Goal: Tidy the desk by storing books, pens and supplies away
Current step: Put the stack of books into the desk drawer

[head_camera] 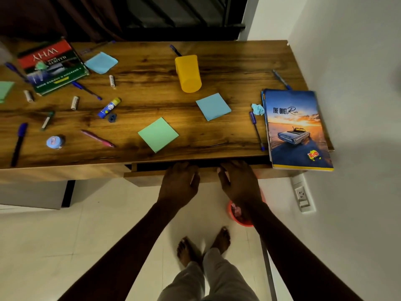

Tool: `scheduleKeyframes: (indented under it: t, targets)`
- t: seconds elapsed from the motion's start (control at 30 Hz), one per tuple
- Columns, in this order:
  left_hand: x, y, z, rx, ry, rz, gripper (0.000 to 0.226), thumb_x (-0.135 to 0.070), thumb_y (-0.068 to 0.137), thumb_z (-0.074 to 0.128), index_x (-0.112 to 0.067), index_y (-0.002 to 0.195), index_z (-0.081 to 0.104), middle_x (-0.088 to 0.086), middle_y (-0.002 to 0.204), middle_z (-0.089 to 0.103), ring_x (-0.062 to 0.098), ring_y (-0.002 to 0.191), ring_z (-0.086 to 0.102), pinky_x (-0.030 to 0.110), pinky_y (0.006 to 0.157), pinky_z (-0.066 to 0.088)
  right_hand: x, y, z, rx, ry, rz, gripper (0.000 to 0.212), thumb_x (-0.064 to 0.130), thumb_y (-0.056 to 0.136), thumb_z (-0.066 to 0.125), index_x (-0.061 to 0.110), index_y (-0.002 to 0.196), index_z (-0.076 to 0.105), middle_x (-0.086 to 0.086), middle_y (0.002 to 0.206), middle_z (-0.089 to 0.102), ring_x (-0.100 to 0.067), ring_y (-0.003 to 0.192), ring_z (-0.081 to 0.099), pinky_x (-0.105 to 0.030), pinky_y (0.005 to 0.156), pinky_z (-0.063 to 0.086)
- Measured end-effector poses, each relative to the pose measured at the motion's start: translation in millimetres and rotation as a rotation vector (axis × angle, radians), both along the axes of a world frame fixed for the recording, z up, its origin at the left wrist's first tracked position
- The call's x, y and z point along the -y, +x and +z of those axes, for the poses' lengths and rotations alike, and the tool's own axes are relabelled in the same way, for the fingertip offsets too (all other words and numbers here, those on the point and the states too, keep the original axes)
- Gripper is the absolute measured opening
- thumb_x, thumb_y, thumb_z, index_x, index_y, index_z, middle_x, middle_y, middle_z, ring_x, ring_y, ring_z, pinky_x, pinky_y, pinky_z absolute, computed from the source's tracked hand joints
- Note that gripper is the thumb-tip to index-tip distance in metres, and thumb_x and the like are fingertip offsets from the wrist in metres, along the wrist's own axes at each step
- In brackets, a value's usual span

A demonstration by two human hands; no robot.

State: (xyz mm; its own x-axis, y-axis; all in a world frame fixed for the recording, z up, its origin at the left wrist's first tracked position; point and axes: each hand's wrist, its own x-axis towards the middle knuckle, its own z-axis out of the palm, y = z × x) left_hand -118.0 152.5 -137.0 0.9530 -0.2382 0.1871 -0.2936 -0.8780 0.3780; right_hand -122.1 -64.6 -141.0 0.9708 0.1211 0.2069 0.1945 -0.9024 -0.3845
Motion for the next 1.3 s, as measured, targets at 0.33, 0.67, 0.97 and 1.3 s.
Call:
scheduleKeyframes:
  t: [0.33,0.67,0.97,1.3]
  targets:
    - [3,-11,9,-0.093,0.012,0.001,0.029,-0.043,0.1,0.049,-0.024,0.093,0.07,0.0,0.091,0.072,0.02,0.087,0.067,0.029,0.076,0.051,-4,-10,19,-0.203,-0.104,-0.06,0.044,0.053,0.1,0.038,0.025,0.101,0.073,0.001,0.09,0.074,-0.022,0.086,0.069,-0.038,0.076,0.058]
    - [7,-47,16,-0.611,-0.093,0.067,0.023,-0.049,0.095,0.055,-0.033,0.08,0.061,-0.006,0.079,0.058,0.02,0.079,0.061,0.028,0.07,0.044,0,-51,36,-0.509,-0.021,-0.066,0.048,0.057,0.097,0.045,0.022,0.112,0.075,-0.01,0.104,0.075,-0.034,0.098,0.069,-0.042,0.084,0.058]
    - [6,-68,20,-0.872,-0.08,0.006,0.036,-0.049,0.09,0.065,-0.017,0.08,0.079,0.004,0.084,0.072,0.018,0.081,0.067,0.031,0.072,0.05,2,-74,28,-0.793,-0.104,-0.048,0.067,0.074,0.088,0.039,0.016,0.106,0.068,-0.007,0.098,0.069,-0.028,0.093,0.066,-0.044,0.088,0.057]
    - [11,-80,21,-0.975,0.0,-0.052,0.044,-0.054,0.084,0.065,-0.013,0.071,0.074,0.006,0.07,0.069,0.018,0.069,0.067,0.031,0.062,0.047,2,-97,27,-0.799,-0.177,0.019,0.039,0.059,0.094,0.057,0.023,0.079,0.059,0.001,0.075,0.057,-0.02,0.076,0.06,-0.037,0.084,0.055]
